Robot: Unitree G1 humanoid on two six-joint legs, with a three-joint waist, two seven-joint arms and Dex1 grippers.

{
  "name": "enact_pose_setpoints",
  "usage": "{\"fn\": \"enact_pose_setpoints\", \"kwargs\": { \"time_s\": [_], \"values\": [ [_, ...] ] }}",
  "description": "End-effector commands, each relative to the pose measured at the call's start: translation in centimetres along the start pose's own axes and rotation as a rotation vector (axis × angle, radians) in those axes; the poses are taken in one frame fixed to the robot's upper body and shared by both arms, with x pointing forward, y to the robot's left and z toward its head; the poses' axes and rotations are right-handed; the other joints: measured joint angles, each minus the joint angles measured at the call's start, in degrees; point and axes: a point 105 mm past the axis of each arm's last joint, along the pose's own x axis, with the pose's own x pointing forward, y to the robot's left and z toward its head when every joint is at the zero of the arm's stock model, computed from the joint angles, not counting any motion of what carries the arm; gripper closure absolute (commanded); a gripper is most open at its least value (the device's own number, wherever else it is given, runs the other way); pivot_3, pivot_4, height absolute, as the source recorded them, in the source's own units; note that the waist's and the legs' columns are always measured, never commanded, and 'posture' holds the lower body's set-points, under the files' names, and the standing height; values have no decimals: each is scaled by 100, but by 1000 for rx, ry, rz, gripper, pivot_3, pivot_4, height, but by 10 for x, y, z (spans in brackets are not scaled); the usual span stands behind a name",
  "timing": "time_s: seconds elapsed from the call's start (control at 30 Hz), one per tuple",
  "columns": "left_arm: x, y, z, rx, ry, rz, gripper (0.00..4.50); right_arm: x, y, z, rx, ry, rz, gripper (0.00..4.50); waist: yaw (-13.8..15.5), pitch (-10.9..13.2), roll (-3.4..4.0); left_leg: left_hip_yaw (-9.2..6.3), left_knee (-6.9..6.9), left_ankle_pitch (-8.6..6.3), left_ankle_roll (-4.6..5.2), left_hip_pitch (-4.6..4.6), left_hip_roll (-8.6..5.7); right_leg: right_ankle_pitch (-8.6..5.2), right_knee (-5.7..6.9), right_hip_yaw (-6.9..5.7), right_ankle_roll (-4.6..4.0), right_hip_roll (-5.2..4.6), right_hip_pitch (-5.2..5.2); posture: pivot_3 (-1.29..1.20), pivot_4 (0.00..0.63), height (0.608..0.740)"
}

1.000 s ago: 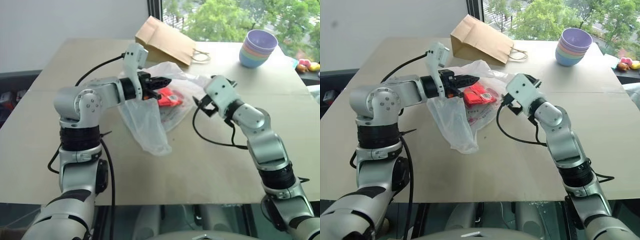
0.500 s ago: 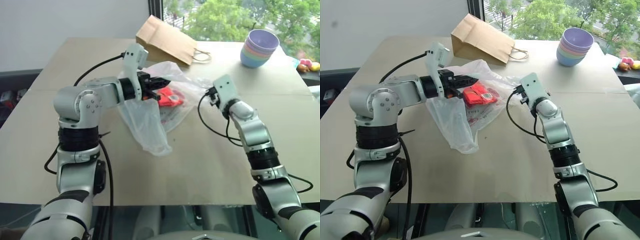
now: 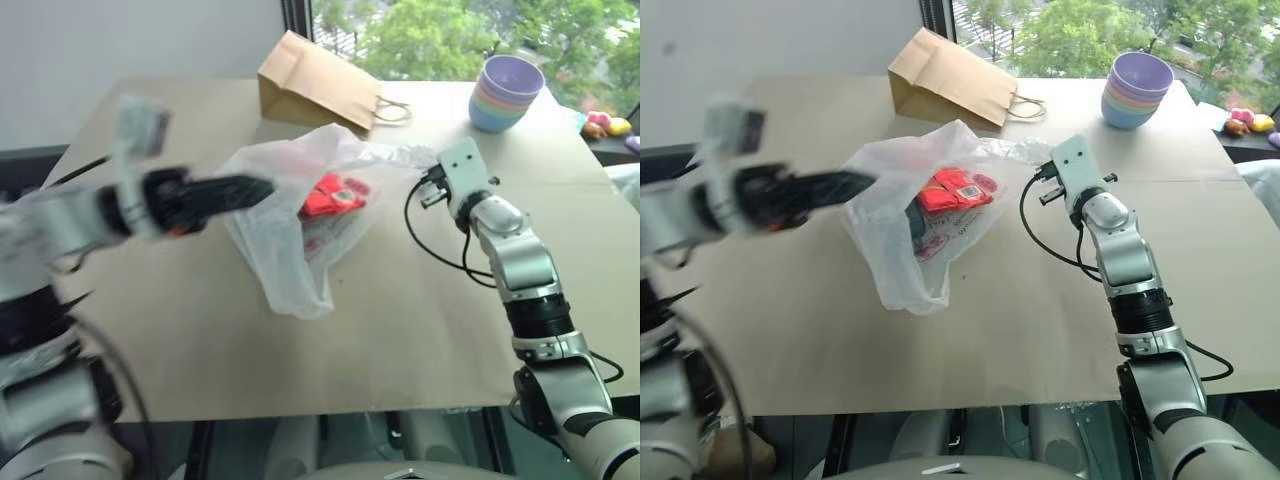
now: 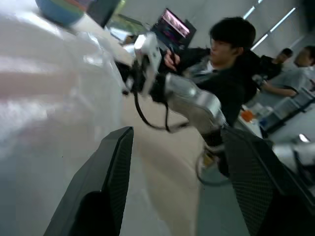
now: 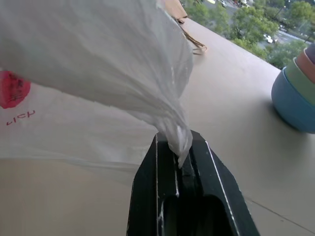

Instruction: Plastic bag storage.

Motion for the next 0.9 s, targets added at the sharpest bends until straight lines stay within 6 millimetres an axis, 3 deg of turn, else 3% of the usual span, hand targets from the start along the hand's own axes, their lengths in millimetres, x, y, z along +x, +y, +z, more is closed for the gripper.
{"fn": "enact_pose_setpoints", "kwargs": {
  "time_s": [0.03, 0.1, 0.2, 0.3, 0.53, 0.83, 0.9],
  "values": [
    [-12, -15, -29, -72, 71, -19, 1690, -4, -3, 16, -8, -56, -9, 4500, 16, 2, 2, -4, 0, 0, 0, 2, 1, 0, 1, 3, 0, 0, -1, 0, 150, 740],
    [-11, -16, -54, -109, 123, -1, 1690, -4, -1, 17, -9, -56, 0, 4500, 43, 1, -1, -4, 4, 1, -2, -2, 2, 0, 1, -15, 0, 0, 2, 0, 150, 740],
    [7, -13, -89, -103, 174, 16, 1690, -5, 3, 17, -11, -53, 15, 4500, 83, 0, 11, -6, 5, 1, -3, 5, 7, -7, 0, -12, -13, -1, 8, 0, 150, 740],
    [27, 5, -102, -76, 120, 96, 1690, -6, 4, 18, -13, -51, 18, 4500, 151, 0, 11, -4, 5, 2, -3, 8, 6, -12, 1, -7, -23, -1, 10, 0, 150, 740],
    [74, 31, -98, -109, -50, 163, 1690, -11, 3, 19, -24, -42, 7, 4500, 195, -9, 6, 1, 12, 3, -5, 5, 0, -2, 4, -12, -11, 0, 15, 0, 150, 740],
    [102, 49, -73, -248, -267, 226, 1690, -15, -1, 17, -36, -24, -7, 4500, 194, -11, 11, -3, 14, 3, -4, 7, -2, -2, 8, -14, -12, 0, 18, 0, 150, 740],
    [103, 43, -67, -277, -311, 187, 2497, -16, -2, 17, -35, -26, -9, 4500, 191, -11, 11, -3, 15, 3, -4, 6, -2, -2, 7, -14, -12, 0, 19, 0, 150, 740]
  ]
}}
